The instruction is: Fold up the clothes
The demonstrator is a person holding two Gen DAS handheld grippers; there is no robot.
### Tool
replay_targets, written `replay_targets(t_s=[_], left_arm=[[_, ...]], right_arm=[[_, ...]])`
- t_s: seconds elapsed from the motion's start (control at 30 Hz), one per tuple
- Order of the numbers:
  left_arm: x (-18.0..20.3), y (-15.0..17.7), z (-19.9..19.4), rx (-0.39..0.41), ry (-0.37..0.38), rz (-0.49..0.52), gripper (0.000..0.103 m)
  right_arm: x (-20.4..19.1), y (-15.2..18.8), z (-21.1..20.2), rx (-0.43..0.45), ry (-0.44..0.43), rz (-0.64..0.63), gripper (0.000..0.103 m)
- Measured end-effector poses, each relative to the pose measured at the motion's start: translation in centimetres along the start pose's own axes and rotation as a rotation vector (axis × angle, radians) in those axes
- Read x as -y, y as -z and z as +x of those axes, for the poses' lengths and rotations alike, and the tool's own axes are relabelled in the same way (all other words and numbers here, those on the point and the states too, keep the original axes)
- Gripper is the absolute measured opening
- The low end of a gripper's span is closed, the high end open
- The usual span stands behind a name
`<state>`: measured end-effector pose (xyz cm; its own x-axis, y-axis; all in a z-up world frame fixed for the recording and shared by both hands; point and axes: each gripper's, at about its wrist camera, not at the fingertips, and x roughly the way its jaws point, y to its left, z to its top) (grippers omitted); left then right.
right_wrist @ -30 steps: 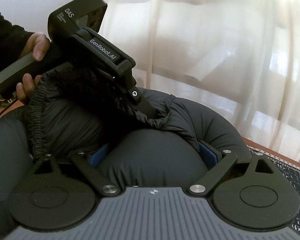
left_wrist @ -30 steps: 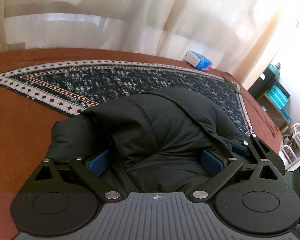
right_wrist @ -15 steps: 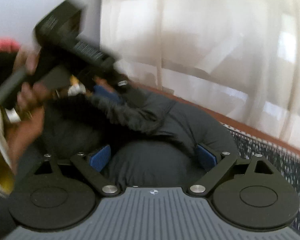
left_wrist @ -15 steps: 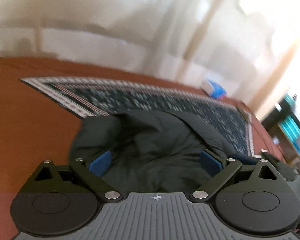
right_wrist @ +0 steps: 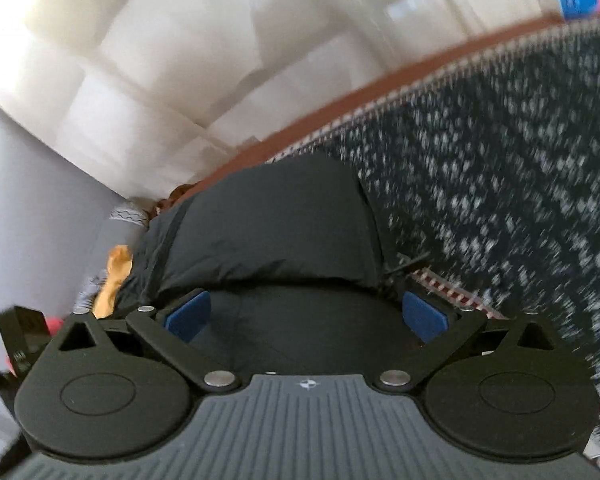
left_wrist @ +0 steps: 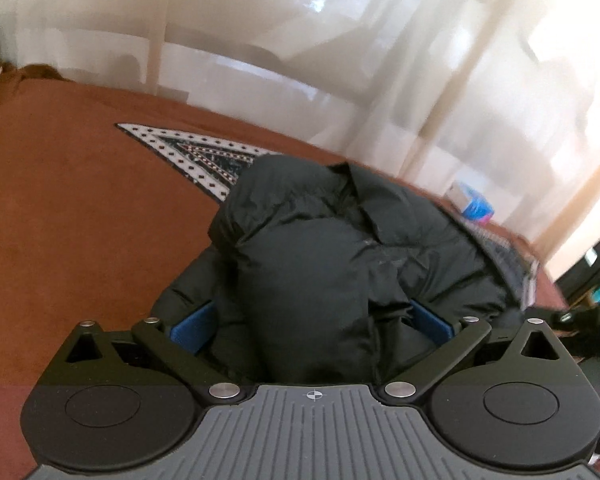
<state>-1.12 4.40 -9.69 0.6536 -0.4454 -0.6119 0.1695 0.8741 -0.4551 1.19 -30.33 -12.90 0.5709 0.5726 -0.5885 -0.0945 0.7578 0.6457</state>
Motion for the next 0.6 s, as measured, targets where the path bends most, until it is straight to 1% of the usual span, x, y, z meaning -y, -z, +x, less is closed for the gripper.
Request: replay_targets(t_s=[0.07, 0.2, 0.3, 0.4, 0.5, 0.6], left_arm=[[-0.7, -0.1, 0.0, -0.011, 0.021, -0.034, 0.103], [-2.0, 0.6, 1.4, -0.069, 0.051, -0.051, 0.102], [-3.2, 1.4, 2.5, -0.102, 0.107, -0.091, 0.103], [-4.0, 2.1, 3.5, -0.111, 0.139, -0.113, 0.103], [-4.8, 2.8, 4.5, -0.11, 0.165, -0.157, 0.103], [-5.3, 3.2, 5.5, -0.095, 0.174, -0.2, 0.103]], right_arm=[[0.7, 0.4, -0.1, -0.029, -0.028, 0.064, 0.102], [1.6, 0.0, 0.6, -0.082, -0.066, 0.1, 0.103], [2.7, 0.1, 1.3, -0.148, -0.098, 0.134, 0.103], [3.9, 0.7, 2.3, -0.194, -0.122, 0.201, 0.103], [4.6, 1.6, 3.1, -0.212, -0.148, 0.238, 0.103], [5.1, 2.4, 4.2, -0.197, -0.177, 0.27, 0.103]])
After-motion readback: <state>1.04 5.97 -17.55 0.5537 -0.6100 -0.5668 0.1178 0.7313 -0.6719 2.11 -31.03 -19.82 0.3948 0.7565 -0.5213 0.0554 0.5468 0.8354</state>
